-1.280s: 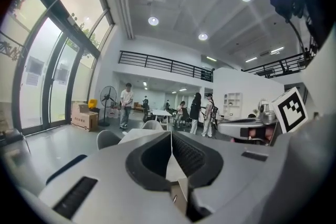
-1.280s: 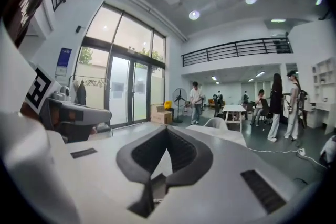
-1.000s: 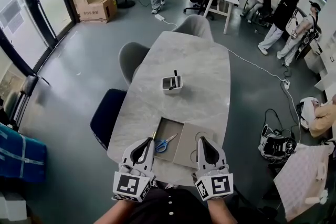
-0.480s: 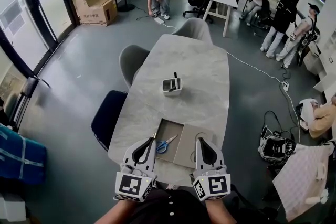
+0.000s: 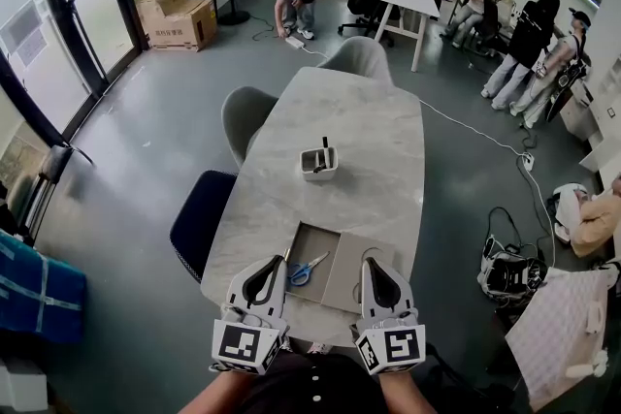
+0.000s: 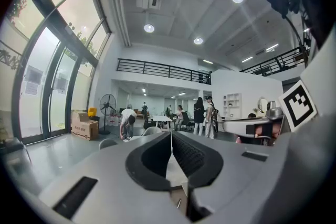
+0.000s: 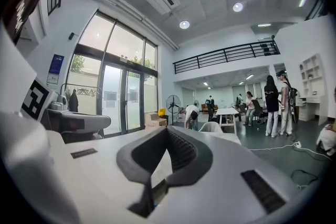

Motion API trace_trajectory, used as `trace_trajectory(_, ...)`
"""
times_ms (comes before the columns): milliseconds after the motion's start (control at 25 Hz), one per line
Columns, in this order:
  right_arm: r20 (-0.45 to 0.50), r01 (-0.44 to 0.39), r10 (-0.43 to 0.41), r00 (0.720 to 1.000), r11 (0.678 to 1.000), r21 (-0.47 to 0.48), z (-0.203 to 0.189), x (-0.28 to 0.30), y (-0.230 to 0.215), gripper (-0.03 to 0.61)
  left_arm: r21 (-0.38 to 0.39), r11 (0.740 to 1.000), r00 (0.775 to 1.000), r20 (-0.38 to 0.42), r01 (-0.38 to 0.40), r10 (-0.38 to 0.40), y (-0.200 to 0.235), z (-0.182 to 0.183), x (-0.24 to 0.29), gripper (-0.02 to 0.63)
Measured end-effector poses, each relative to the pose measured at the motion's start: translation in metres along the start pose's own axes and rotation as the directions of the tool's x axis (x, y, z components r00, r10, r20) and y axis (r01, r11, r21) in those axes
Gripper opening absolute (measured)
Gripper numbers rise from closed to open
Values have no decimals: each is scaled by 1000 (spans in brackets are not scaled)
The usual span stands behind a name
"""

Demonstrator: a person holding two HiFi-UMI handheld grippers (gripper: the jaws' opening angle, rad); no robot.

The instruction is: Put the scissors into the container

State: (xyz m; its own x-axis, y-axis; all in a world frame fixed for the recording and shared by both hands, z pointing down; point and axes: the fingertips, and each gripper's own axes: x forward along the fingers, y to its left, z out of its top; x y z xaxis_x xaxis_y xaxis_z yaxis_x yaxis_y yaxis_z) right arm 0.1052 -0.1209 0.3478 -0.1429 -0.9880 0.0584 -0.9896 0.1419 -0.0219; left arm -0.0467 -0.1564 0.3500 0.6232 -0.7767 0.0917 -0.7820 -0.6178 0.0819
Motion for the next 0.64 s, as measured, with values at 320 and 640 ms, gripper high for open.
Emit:
trace_trajectory(320, 0, -1, 1, 1000, 1000, -11, 4, 0, 4, -3, -3, 1000, 1000, 6, 4, -4, 1, 6, -1, 16)
trace_trajectory(640, -4, -3, 3, 1000, 1000, -16, 0, 3, 5, -3, 5, 1000, 1000, 15, 5, -6, 1, 6, 1, 16)
